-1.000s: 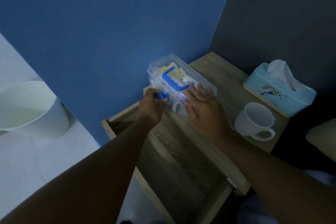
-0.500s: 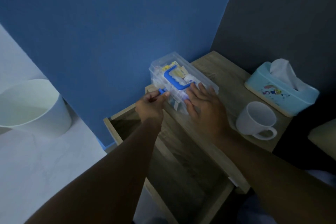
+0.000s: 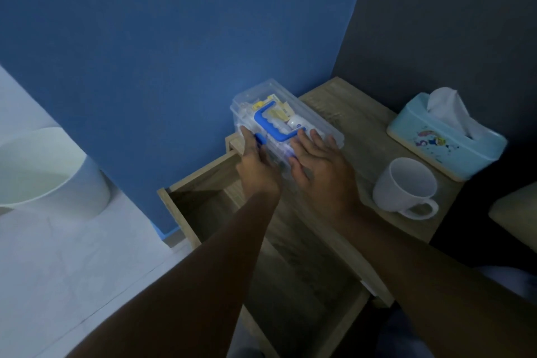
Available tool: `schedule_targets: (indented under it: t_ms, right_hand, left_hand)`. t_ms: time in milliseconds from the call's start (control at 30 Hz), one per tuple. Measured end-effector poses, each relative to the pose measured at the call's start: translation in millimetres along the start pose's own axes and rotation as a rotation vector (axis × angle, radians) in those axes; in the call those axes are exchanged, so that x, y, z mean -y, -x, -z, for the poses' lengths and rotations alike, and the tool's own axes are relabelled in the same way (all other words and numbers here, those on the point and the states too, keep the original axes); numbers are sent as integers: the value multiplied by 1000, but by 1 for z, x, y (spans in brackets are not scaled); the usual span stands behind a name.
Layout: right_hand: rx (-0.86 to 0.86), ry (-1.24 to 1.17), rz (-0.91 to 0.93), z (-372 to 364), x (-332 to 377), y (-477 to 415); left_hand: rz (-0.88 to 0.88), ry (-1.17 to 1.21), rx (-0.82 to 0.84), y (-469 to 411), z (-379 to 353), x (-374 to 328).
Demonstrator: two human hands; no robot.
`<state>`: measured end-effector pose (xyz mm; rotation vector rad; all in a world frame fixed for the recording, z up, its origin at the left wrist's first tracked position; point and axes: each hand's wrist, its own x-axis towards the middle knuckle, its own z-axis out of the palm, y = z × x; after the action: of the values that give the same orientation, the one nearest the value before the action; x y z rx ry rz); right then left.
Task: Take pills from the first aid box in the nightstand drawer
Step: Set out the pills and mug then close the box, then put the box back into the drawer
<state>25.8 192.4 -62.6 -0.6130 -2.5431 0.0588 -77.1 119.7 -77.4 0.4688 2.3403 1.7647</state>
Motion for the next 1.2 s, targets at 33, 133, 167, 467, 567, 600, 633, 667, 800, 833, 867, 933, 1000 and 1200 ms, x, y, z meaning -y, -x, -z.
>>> schedule_targets:
  t_ms: [33,133,167,467,567,600,633,667,800,833,867,933,1000,1200]
  right_hand:
    - [-10,-10,-1,0,1,0]
    - [-38,-51,-13,1,2,2]
    - [-36,-64,-17,2,2,1]
    - [54,-149,-51,12,3,2]
    - [72,-163,-71,15,4,0]
    - [78,-169,-77,16,5,0]
    - [86,-177,-85,17,6,0]
    - [97,-182,-92,18,7,-1]
    - [194,-272,-186,31,10,-11]
    - [219,-315,-225,35,11,-15]
    - [231,-336,-249,38,11,-18]
    - [224,-337,-306,41,14,-20]
    - [176,-343,-444,43,18,-20]
    - [53,-640,-976,33,18,-24]
  left_hand:
    - [3,50,40,2,-1,0]
    - [17,93,82,7,-7,2]
    - [23,92,91,7,-8,4]
    - [78,47,336,-2,15,13]
    - [74,5,426,-4,23,13]
    - [72,-15,444,-4,25,12]
    - [69,-36,453,-4,28,11]
    - [67,-57,457,-5,31,10]
    - [26,-177,429,-11,42,3]
    - [17,-205,410,-15,46,0]
    - [14,-225,380,-21,49,-4]
    - [0,-270,304,-34,55,-15]
    - [-21,-319,252,-47,58,-27]
    - [-96,-401,263,-82,51,-51]
